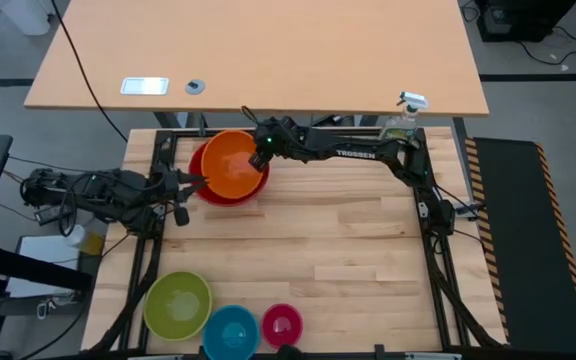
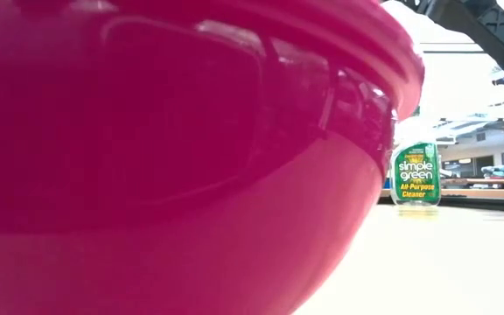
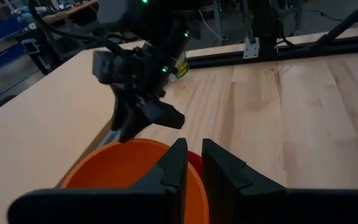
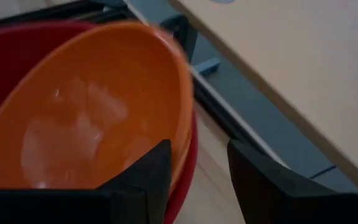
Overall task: Nest bowls inside each other by size order
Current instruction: Stack the orange bowl on top of the red bowl, then stack the green bowl on top of the orange bowl
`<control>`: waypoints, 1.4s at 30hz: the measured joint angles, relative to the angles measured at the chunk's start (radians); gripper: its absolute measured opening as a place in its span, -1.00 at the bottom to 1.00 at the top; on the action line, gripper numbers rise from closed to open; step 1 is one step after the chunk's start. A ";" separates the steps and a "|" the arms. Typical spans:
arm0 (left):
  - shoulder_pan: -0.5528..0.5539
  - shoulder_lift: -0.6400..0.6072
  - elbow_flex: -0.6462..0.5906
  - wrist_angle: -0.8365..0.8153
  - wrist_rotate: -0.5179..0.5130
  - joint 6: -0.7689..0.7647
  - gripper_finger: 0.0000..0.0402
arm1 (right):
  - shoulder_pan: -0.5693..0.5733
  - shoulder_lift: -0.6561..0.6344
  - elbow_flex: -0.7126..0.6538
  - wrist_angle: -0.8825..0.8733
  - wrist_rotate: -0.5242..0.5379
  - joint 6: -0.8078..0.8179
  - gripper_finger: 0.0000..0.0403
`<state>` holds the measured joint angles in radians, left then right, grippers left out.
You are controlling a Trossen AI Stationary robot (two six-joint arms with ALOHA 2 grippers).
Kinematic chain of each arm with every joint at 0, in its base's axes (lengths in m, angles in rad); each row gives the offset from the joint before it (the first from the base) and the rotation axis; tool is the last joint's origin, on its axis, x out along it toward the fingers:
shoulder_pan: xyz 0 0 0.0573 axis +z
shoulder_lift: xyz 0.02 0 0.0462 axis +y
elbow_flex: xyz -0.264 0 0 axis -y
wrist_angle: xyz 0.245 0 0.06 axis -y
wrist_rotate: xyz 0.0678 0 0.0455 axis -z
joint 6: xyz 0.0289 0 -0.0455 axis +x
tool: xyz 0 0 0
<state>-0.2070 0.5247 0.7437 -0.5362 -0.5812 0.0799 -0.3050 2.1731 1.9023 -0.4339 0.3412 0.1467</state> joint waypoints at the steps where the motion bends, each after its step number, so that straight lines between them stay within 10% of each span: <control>1: 0.000 0.000 0.000 0.000 0.000 -0.002 -0.75 | 0.001 0.000 -0.010 -0.003 0.000 0.000 -0.18; 21: 0.000 0.017 0.000 -0.127 0.085 -0.095 -0.75 | 0.031 -0.010 0.019 -0.085 0.013 -0.030 -0.18; 32: 0.000 0.126 0.000 -0.239 0.370 -0.063 -0.75 | 0.213 -0.068 0.024 -0.147 -0.088 -0.183 -0.18; 37: -0.008 0.198 0.000 -0.241 0.737 -0.007 -0.75 | 0.346 -0.068 0.023 -0.175 -0.020 -0.181 -0.18; 42: -0.099 0.281 0.000 -0.264 0.783 -0.097 -0.72 | 0.440 -0.088 0.022 -0.308 0.104 -0.123 -0.18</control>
<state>-0.3055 0.8058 0.7437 -0.8002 0.2021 -0.0170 0.1355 2.0851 1.9244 -0.7420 0.4451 0.0235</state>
